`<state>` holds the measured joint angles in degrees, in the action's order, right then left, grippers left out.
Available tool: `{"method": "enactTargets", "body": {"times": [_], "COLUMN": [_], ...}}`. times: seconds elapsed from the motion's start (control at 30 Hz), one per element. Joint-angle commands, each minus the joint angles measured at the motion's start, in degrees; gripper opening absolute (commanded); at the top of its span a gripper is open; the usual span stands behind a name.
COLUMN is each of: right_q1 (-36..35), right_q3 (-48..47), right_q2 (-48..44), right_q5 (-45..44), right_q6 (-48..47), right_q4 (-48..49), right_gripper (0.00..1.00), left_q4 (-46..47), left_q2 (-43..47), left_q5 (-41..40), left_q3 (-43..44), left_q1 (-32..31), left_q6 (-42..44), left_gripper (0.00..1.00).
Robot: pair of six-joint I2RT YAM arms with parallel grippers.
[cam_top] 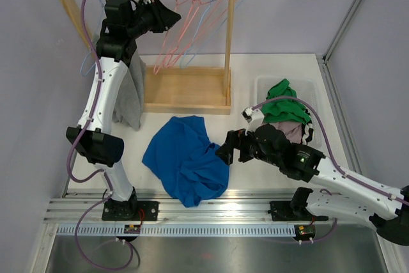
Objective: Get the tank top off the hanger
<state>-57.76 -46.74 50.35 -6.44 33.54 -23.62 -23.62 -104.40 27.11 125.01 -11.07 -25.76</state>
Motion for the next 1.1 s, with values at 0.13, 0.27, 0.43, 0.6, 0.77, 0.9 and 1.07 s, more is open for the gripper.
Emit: {"method": "enactTargets", "body": {"times": [0.13, 0.27, 0.43, 0.6, 0.77, 0.9, 1.07], "right_q1": [-0.43, -0.95, -4.02, -7.36, -9.65, -10.36, -10.97], "right_q3": [-2.74, -5.37, -9.68, -15.21, -20.22, -26.12, -24.37], "right_q2": [13.08, 20.39, 30.5, 41.73, 51.76, 63.17, 66.9], "right_q5": [3.1, 0.64, -2.7, -5.33, -8.67, -10.18, -7.18], "right_q6": [-3.57, -4.62, -5.24, -6.2, -6.64, -5.24, -3.84], "right_q4": [7.35, 8.06, 7.62, 4.72, 1.22, -4.5, -0.03], "right_gripper": [0.99, 1.0, 1.0, 0.99, 0.99, 1.0, 0.41], "left_q4": [0.42, -2.31, -6.26, -6.8, -8.98, -12.85, -16.9], "left_q2": [7.62, 15.52, 30.99, 44.7, 55.87, 59.48, 62.2], "left_q5": [0.93, -6.17, -17.61, -21.13, -22.28, -23.07, -23.68], "left_q3": [0.24, -5.98, -16.27, -30.75, -39.22, -42.22, -45.89], "left_q1": [0.26, 0.43, 0.87, 0.88, 0.88, 0.88, 0.88], "left_q6": [0.71, 2.81, 3.7, 4.75, 6.6, 9.49, 14.94], "left_gripper": [0.99, 0.99, 0.99, 0.99, 0.99, 0.99, 0.99]}}
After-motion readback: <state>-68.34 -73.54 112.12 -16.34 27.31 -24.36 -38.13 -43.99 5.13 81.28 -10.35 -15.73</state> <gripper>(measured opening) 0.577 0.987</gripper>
